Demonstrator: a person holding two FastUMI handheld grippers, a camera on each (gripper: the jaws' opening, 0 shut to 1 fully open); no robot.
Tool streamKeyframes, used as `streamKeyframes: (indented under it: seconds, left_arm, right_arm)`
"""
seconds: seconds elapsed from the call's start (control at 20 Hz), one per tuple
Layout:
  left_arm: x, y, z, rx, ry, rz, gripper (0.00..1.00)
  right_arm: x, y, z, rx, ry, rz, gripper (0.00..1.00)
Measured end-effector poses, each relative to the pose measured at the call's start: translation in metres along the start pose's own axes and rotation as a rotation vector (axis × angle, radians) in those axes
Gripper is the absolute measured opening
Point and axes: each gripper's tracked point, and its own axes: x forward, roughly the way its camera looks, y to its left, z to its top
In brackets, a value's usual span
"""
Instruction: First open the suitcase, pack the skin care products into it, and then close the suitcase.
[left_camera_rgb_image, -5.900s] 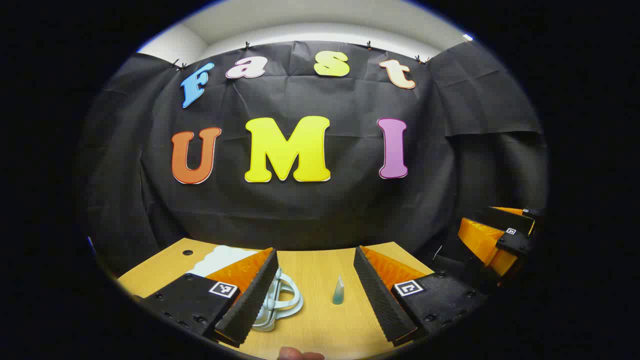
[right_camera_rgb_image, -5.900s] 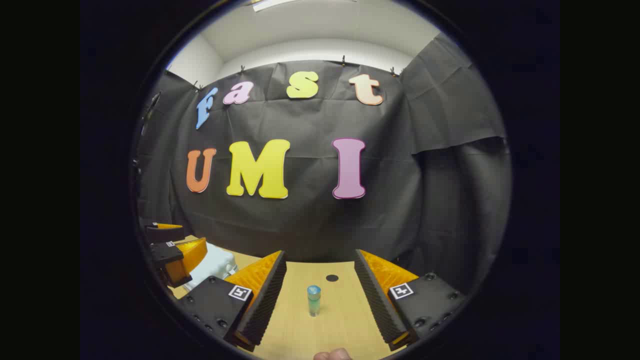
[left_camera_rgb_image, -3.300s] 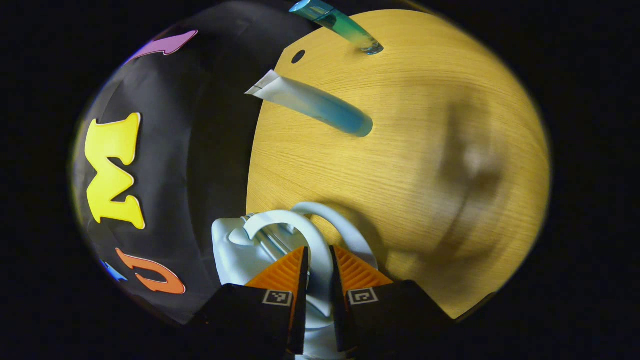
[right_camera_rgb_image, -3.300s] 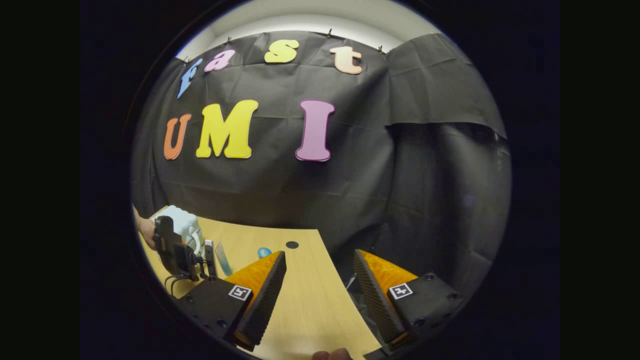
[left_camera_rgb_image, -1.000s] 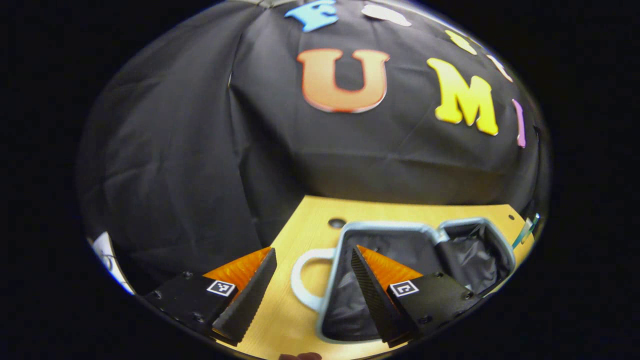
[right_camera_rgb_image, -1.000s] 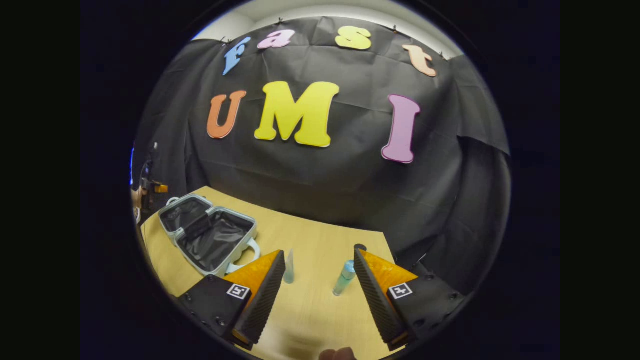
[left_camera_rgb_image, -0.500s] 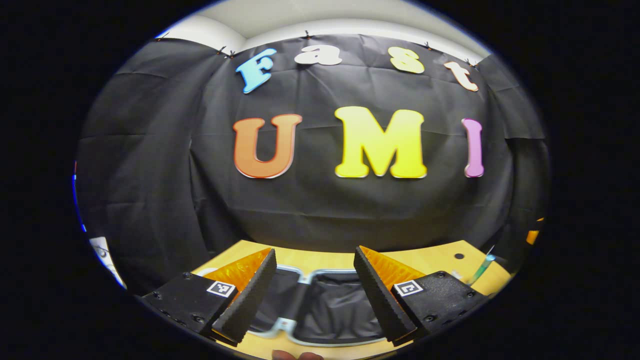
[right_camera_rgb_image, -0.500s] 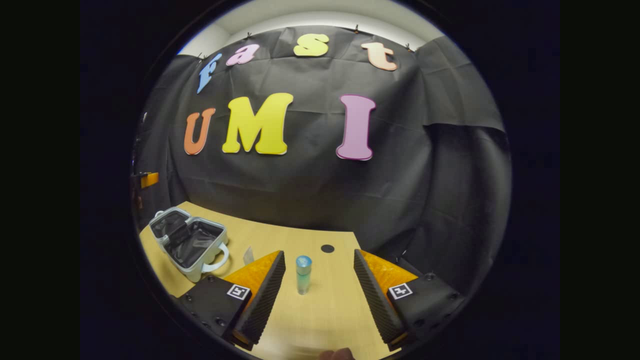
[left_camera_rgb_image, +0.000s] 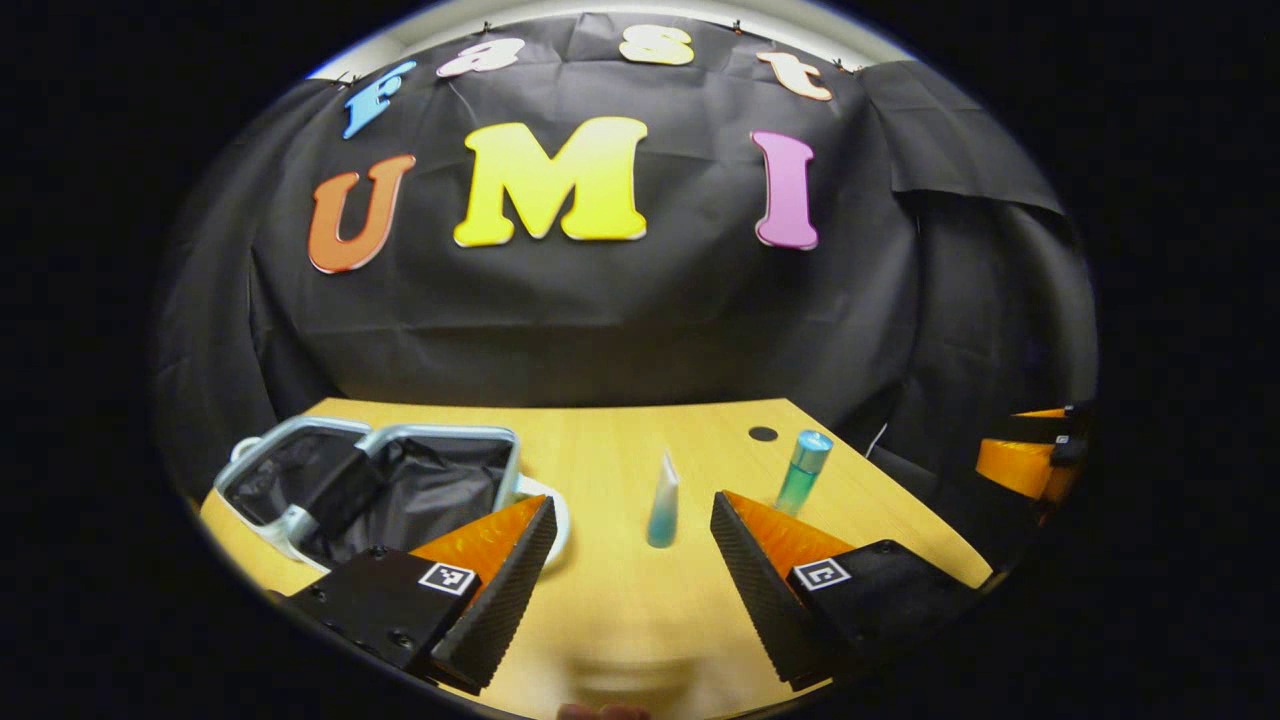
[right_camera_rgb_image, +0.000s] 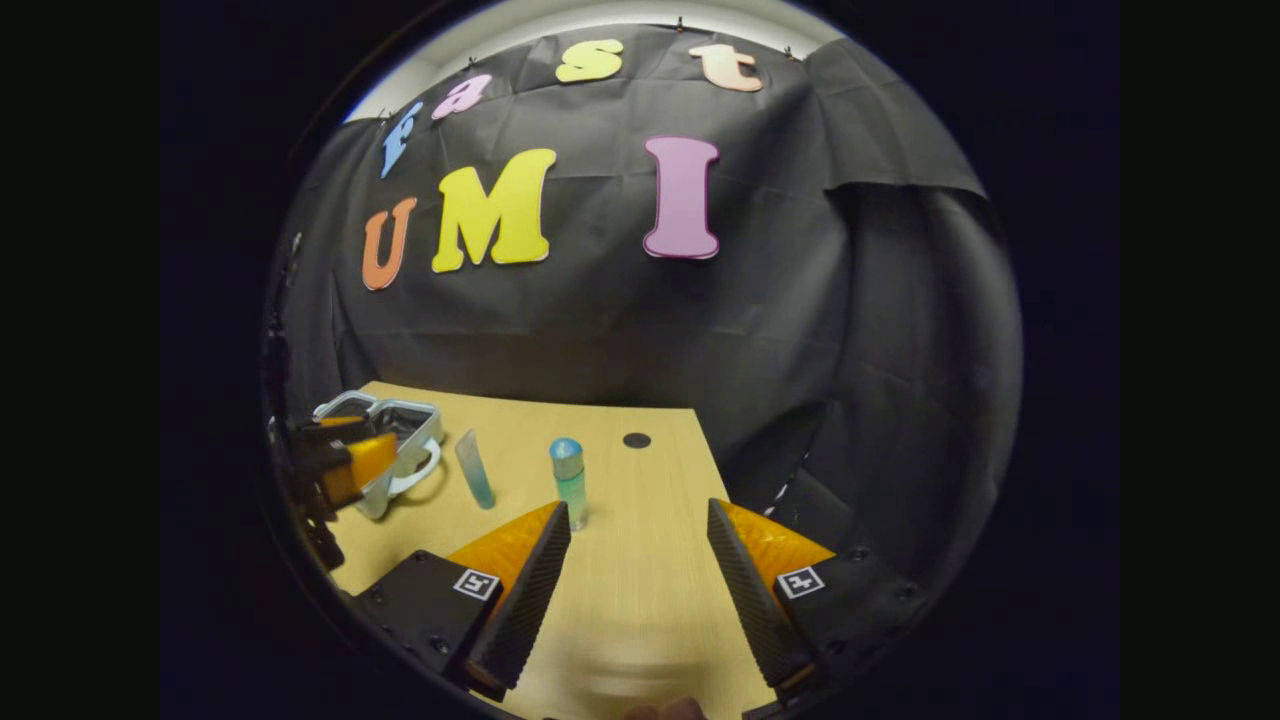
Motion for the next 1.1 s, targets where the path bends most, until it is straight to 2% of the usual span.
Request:
streamKeyframes:
  seconds: [0.25,0.35,0.55,0.65,0.8,0.9,0.95,1.1]
  left_arm:
    - [0.075,-0.017,-0.038,-0.018,0.067,-0.023,0.99]
    - [0.102,-0.014,-0.05,-0.017,0.086,-0.006,1.0]
    - [0.136,-0.013,-0.076,-0.063,0.174,-0.013,0.99]
    - [0.144,-0.01,-0.083,-0.059,0.207,-0.005,0.89]
    - [0.148,-0.007,-0.091,-0.026,0.246,-0.01,0.62]
    - [0.144,-0.008,-0.092,-0.015,0.272,-0.023,0.51]
    - [0.136,-0.01,-0.089,-0.014,0.287,-0.032,0.42]
    - [0.094,-0.015,-0.058,-0.034,0.286,-0.082,0.4]
  right_arm:
    - [0.0,-0.018,-0.024,-0.009,0.063,0.008,0.82]
    - [0.001,-0.024,-0.027,-0.015,0.075,0.005,0.82]
    - [-0.001,-0.035,-0.025,-0.019,0.075,-0.024,0.82]
    - [-0.002,-0.039,-0.027,-0.01,0.085,-0.041,0.82]
    - [0.003,-0.035,-0.034,0.004,0.105,-0.04,0.82]
    - [0.013,-0.024,-0.047,0.002,0.141,-0.016,0.83]
    - [0.021,-0.016,-0.055,-0.001,0.158,0.003,0.83]
    - [0.055,0.019,-0.058,0.002,0.169,0.082,0.82]
